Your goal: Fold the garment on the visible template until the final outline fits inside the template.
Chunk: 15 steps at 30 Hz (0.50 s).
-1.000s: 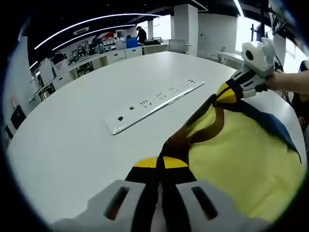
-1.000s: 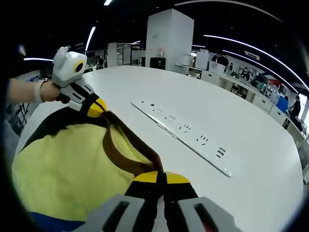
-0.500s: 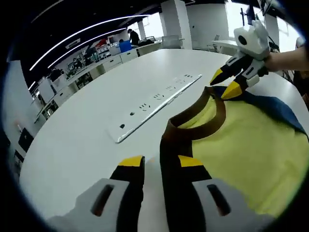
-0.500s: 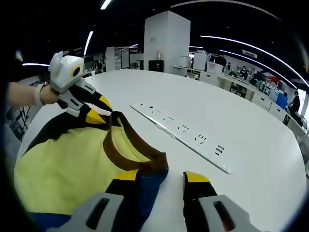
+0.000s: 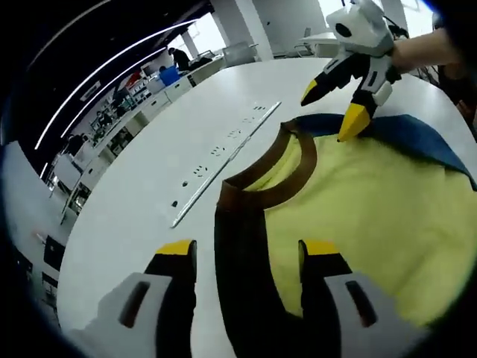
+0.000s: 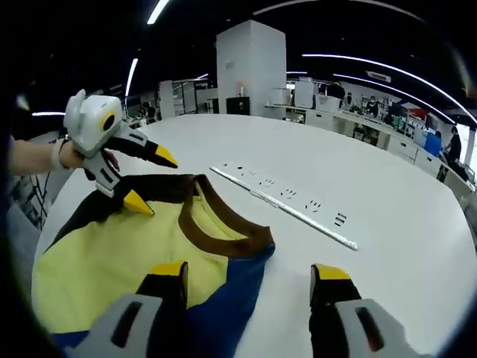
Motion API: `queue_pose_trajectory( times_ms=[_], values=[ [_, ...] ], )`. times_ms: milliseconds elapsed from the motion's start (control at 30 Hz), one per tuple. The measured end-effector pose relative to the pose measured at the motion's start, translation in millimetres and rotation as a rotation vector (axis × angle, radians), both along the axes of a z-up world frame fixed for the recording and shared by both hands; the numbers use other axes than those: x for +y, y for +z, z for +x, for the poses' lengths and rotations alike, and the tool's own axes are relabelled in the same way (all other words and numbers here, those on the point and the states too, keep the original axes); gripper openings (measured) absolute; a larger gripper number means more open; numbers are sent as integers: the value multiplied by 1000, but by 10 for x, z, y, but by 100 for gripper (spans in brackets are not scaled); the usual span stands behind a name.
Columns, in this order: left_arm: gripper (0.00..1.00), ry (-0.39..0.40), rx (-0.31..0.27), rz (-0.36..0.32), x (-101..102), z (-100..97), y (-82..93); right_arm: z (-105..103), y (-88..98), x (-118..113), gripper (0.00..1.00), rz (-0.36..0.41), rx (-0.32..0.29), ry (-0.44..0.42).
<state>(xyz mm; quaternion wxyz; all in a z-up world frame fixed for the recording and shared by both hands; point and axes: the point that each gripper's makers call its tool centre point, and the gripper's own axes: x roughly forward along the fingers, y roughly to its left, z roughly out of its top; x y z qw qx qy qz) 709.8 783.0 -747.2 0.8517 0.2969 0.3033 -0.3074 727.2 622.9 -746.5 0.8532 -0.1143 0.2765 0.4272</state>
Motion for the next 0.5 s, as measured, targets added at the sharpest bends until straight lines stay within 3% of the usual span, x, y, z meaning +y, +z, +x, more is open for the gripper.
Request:
queue_pose_trajectory(
  times_ms=[167,200,267,367,400,500],
  values=[
    [63,-14,7,-89,-105,-77,131,-162,98,-94,67,19,6,-17],
    [63,-12,11,-151,-164,-126,189,-193,117,-103,67,25,7,-19],
    [62,-14,9,-211,-193,-206,267,-265,138,-126,68,30,10,-18],
    [71,-7,58,-300,-242,-415,333,-385,129,-178,71,29,27,-20],
    [72,-8,44,-324,-236,-443,366,-413,128,-192,72,27,32,-20],
    [80,12,75,-345,-141,-630,365,-520,164,-214,78,39,45,-19]
  ],
)
